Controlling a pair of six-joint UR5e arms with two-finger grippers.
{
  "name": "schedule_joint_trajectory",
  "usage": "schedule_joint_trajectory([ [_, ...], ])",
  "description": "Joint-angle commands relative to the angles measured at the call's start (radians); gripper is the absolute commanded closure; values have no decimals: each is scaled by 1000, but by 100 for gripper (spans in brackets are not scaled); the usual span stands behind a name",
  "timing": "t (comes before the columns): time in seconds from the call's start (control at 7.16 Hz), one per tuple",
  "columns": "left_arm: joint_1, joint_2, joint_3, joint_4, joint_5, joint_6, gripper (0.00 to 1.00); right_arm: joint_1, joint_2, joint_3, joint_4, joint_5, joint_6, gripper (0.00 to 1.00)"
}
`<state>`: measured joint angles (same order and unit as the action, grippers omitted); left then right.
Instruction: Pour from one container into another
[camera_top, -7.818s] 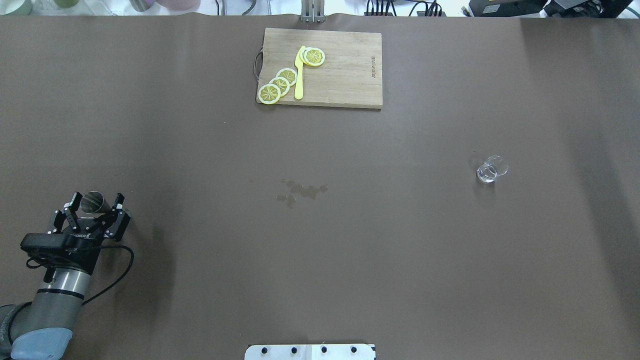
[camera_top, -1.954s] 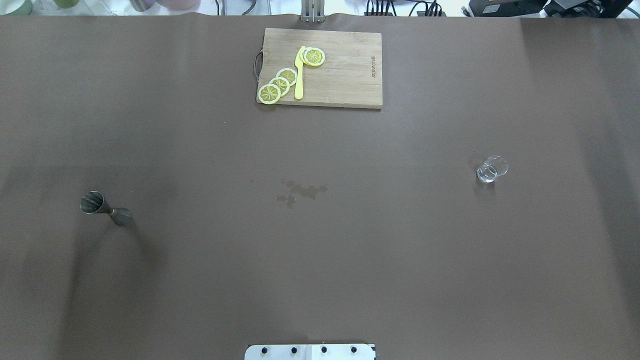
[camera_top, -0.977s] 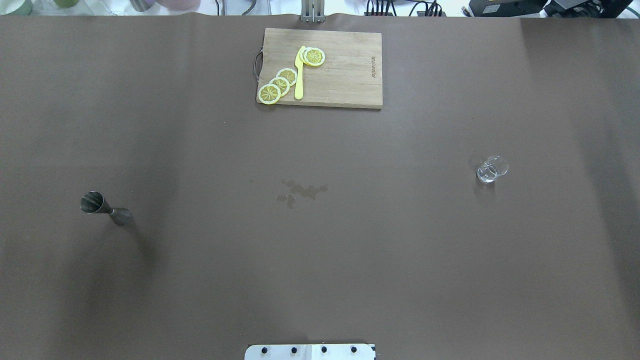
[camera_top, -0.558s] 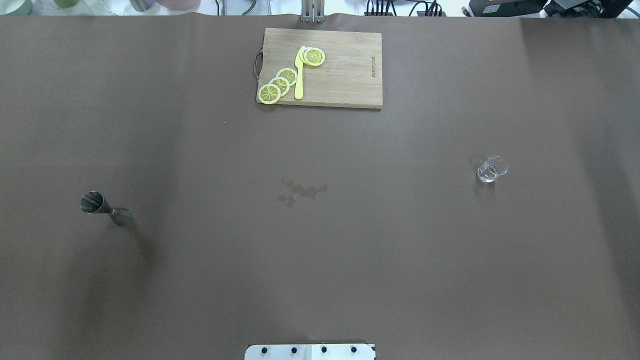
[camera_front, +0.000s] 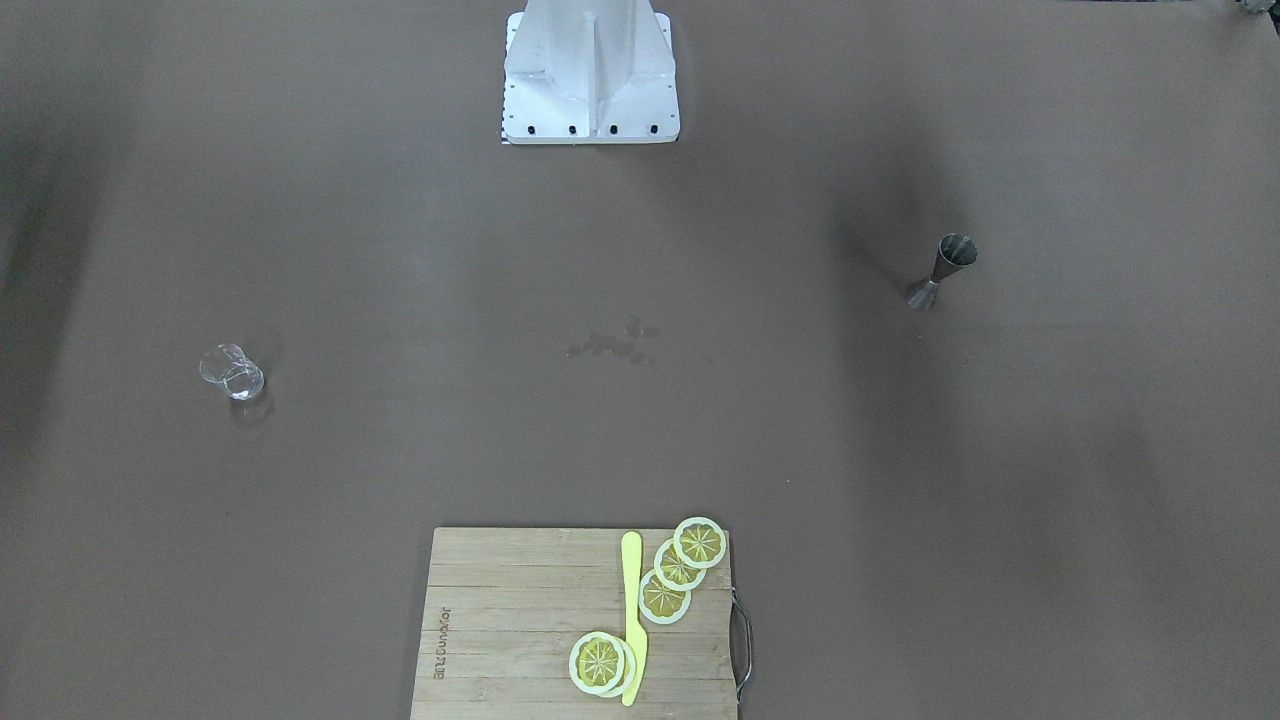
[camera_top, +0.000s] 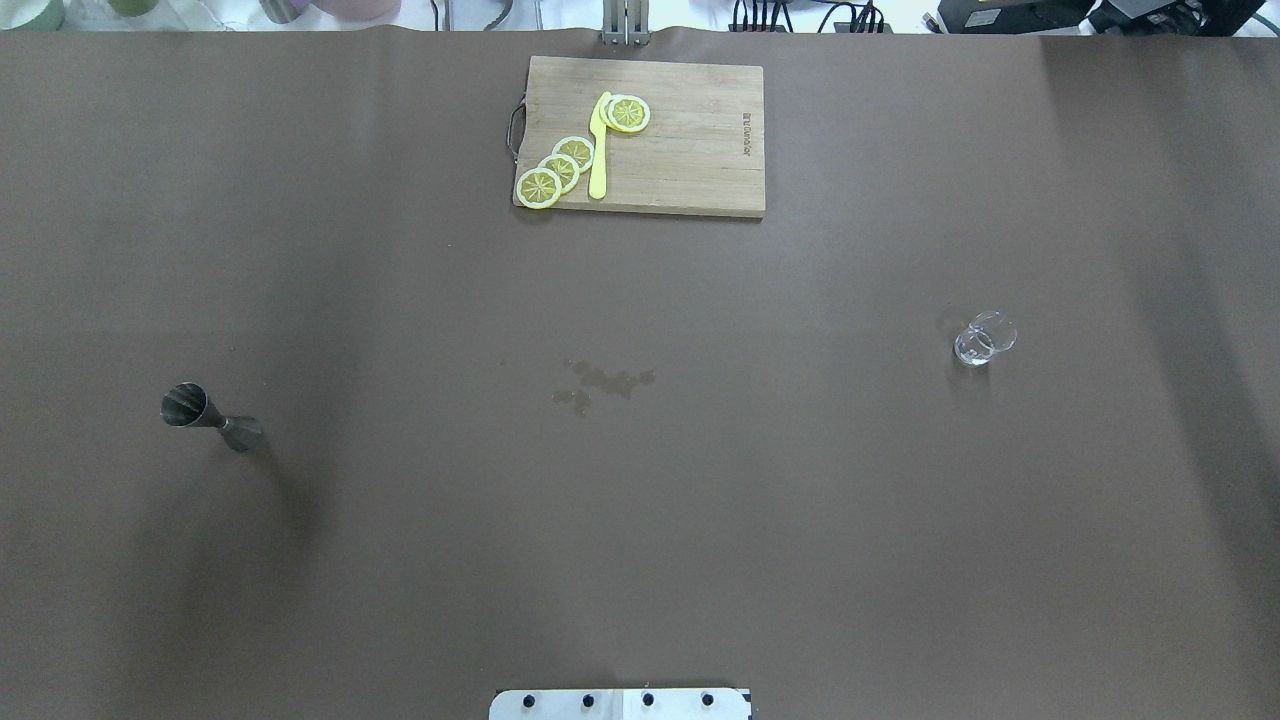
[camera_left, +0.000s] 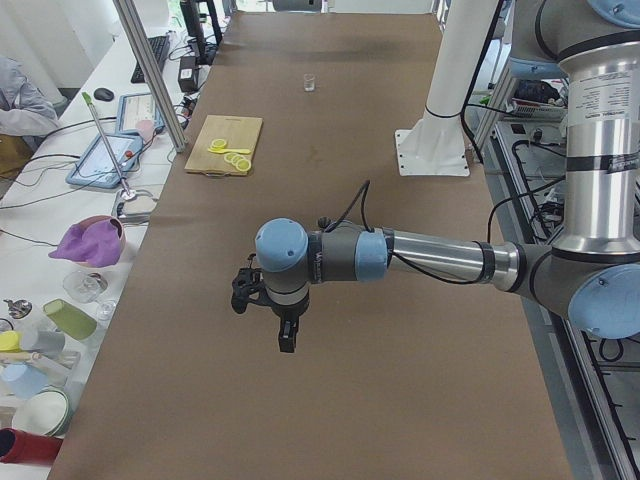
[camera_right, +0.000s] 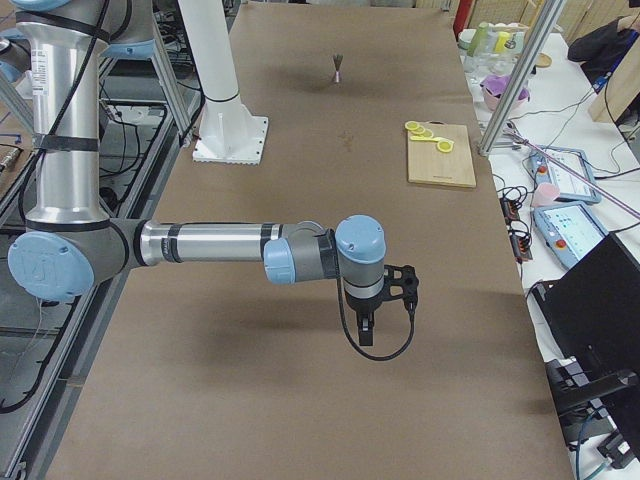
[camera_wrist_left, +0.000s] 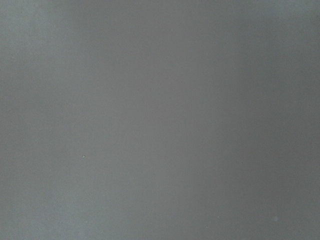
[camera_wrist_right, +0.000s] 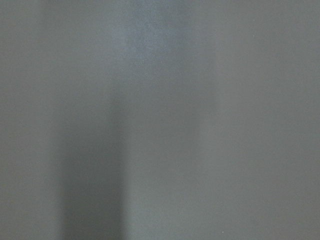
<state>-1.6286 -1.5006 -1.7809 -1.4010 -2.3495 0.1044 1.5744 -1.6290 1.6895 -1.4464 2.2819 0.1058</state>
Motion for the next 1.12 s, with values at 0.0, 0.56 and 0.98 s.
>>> schedule_joint_trajectory([
  [0.0,-5,-47,-29,83,7,3,1,-5,0,6,0,-2,0,0],
  [0.56,-31,-44,0,89,3,5,1,-5,0,6,0,-1,0,0],
  [0.98,-31,-43,-3,88,1,5,1,-5,1,6,0,-2,0,0],
])
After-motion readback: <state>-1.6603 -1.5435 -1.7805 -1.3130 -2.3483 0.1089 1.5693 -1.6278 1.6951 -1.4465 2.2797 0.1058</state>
